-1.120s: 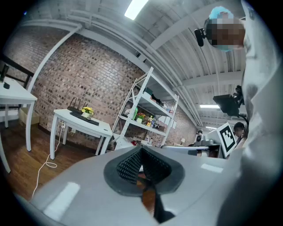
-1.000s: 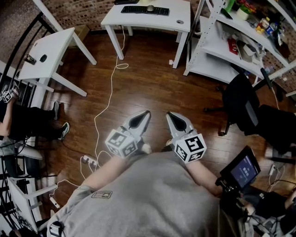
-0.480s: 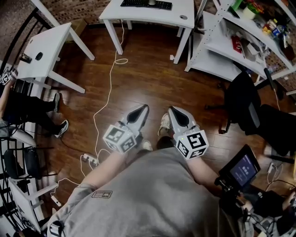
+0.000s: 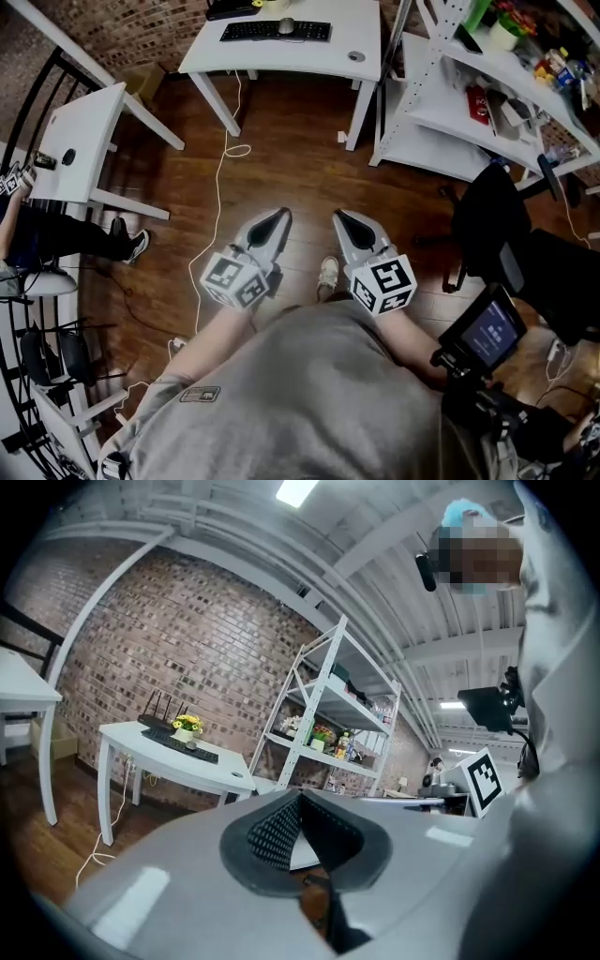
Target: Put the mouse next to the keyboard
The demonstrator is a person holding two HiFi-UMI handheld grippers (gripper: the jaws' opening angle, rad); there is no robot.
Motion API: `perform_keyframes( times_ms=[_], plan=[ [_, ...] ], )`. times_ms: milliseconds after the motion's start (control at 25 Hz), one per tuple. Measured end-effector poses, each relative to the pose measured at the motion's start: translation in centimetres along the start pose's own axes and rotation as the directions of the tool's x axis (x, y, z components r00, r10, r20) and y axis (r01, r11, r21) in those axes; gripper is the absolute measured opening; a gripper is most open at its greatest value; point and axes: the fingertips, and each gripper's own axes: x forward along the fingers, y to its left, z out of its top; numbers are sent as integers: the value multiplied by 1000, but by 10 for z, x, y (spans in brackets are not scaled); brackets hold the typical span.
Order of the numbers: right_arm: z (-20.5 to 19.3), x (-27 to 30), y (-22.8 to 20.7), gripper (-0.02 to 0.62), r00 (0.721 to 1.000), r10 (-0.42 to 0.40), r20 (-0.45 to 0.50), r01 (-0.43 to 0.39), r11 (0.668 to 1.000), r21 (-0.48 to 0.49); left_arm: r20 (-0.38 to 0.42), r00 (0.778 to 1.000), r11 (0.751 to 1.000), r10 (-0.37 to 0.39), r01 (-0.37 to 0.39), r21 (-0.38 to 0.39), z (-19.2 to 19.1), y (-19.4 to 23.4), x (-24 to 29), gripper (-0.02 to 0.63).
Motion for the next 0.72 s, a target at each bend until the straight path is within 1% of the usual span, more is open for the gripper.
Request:
perform_keyframes(
  times_ms=[120, 360, 720],
  plan=[
    [12, 13, -25, 11, 1000, 13, 4, -13, 1000, -5, 3, 1000, 1000, 14, -14, -3, 6, 7, 29, -5],
    [20, 32, -62, 11, 1000, 22, -7, -22, 1000, -5, -12, 999, 999, 33, -33, -14, 8, 23, 69, -5],
    [41, 75, -105, 11, 1000, -9, -16, 9, 1000, 7, -21, 998, 999, 51, -51, -17, 33, 64, 112, -5]
  ],
)
